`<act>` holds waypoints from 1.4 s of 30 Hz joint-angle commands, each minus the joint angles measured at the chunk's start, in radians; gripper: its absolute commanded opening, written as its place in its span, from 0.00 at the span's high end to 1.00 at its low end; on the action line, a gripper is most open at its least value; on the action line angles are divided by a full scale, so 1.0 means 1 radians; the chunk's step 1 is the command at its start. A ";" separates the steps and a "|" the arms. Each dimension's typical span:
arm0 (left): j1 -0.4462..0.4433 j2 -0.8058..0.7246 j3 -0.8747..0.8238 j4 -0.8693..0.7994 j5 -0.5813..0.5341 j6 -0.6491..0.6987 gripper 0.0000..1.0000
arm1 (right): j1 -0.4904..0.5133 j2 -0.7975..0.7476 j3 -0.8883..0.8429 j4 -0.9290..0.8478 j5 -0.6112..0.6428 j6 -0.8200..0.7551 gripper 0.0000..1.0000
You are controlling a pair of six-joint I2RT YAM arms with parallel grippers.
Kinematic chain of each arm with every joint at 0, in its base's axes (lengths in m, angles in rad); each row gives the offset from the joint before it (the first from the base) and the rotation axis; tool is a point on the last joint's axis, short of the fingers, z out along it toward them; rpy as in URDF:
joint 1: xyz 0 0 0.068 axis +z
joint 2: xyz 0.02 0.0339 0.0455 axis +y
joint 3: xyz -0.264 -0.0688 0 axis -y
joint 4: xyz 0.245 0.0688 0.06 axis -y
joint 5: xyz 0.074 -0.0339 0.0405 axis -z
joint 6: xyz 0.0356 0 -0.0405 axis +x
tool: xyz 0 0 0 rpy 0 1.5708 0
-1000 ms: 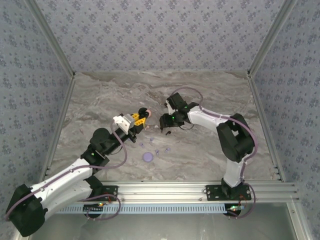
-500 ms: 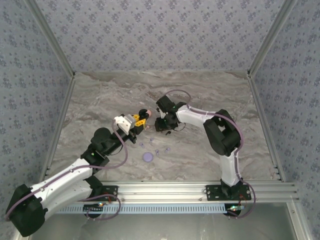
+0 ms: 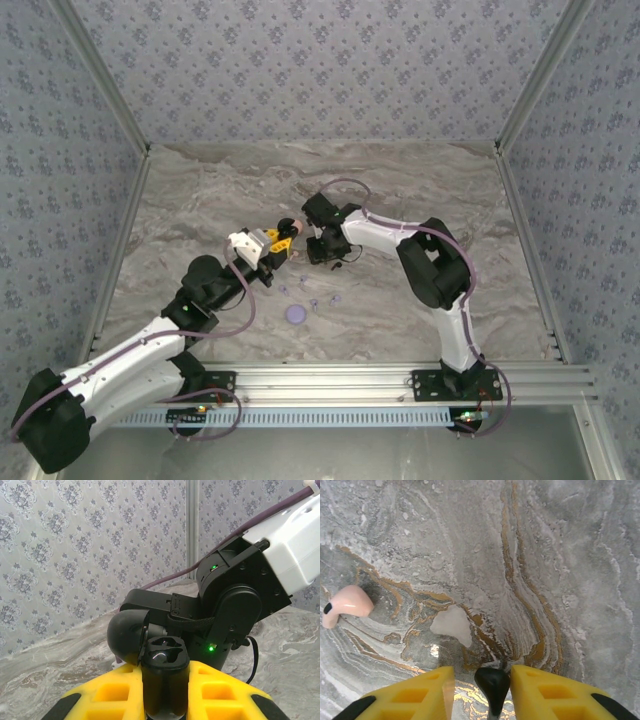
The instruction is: Insert the wireless bluetooth earbuds into the charging case
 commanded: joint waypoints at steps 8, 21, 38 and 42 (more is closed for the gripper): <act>0.000 -0.017 0.016 0.005 -0.013 0.010 1.00 | 0.012 0.032 0.005 0.014 0.028 -0.036 0.72; 0.000 0.063 0.045 0.088 0.029 -0.038 1.00 | -0.064 -0.352 -0.221 0.221 0.010 -0.074 0.77; -0.013 0.489 0.309 0.345 0.200 -0.180 1.00 | -0.258 -1.079 -0.569 0.588 -0.327 0.129 0.77; -0.023 0.558 0.345 0.394 0.240 -0.196 1.00 | -0.245 -1.077 -0.553 0.567 -0.333 0.136 0.77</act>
